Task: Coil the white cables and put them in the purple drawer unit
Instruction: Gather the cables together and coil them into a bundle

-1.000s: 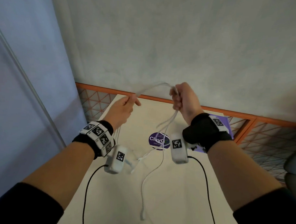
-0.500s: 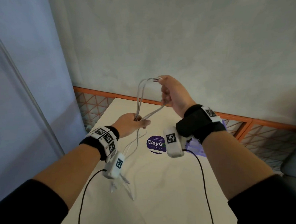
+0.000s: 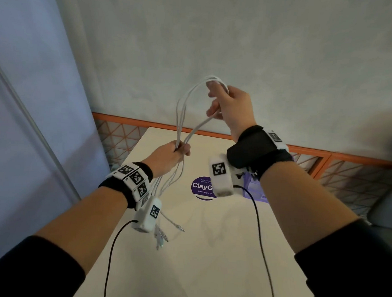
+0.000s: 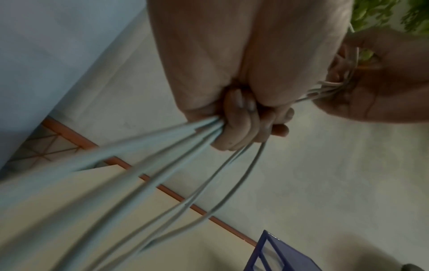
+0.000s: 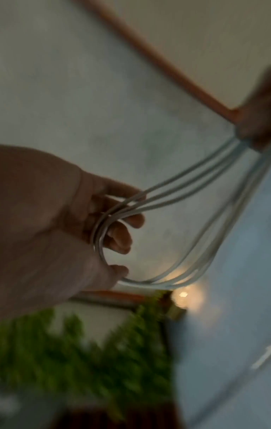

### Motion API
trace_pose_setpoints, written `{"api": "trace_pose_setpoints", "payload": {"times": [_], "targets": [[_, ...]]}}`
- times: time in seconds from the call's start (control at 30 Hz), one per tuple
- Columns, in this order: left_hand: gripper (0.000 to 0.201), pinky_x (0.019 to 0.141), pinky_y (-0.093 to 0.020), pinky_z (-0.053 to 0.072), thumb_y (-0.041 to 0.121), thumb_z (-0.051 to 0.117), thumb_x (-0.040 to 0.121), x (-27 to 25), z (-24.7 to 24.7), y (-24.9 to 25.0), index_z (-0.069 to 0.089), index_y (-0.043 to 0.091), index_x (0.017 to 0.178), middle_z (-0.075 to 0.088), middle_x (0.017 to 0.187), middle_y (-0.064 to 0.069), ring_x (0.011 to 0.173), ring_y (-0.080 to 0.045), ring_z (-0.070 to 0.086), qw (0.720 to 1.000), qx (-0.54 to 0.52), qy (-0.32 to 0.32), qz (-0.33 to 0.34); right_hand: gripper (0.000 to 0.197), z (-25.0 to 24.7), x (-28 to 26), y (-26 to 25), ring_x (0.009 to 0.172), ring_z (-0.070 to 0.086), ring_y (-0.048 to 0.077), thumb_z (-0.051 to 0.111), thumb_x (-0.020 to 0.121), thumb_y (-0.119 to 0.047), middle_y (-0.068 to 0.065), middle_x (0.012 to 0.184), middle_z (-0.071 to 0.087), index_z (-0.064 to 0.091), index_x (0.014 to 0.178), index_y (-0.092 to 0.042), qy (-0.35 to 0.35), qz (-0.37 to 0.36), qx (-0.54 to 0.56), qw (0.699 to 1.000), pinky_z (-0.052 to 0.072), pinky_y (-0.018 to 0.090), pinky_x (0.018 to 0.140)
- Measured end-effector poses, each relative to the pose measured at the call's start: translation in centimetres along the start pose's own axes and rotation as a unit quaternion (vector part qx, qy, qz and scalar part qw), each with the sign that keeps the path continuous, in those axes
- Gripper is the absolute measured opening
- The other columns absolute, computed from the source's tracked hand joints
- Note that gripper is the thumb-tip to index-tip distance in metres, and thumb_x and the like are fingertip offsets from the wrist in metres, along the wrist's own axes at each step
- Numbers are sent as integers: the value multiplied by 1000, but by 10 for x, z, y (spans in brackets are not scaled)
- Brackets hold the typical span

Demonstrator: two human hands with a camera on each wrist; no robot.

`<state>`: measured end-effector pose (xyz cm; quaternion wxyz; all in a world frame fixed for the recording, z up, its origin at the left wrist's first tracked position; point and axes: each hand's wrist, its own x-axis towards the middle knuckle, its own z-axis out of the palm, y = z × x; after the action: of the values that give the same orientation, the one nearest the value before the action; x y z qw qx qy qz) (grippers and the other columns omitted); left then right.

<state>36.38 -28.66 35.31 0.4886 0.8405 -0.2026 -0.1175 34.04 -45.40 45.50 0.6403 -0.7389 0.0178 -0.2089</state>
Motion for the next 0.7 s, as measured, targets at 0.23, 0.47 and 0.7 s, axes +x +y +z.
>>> {"api": "trace_pose_setpoints", "payload": {"times": [0.23,0.47,0.7], "targets": [[26,62,-22,36,50,46,92,3,-2,-13,55,27,101,56,77,7,76,-12,55,989,146,12,0,19,-1,-2,-14,49,15,15,45,74,-24,-6,50,25,37,57,-19,-85,90,202,971,25,26,46],[39,62,-30,35,49,39,95,-4,-7,-17,61,22,79,54,72,-1,71,-19,54,971,230,-34,-47,9,-5,5,-28,45,17,13,38,62,-20,-1,57,29,40,57,-13,-35,45,197,979,17,24,46],[53,56,-26,29,65,31,89,-12,-12,-20,51,20,69,41,68,-1,64,-17,35,996,19,-38,-82,17,-11,11,-27,57,33,9,41,75,-27,-3,67,46,45,62,-16,11,-41,-2,999,26,26,59]]}}
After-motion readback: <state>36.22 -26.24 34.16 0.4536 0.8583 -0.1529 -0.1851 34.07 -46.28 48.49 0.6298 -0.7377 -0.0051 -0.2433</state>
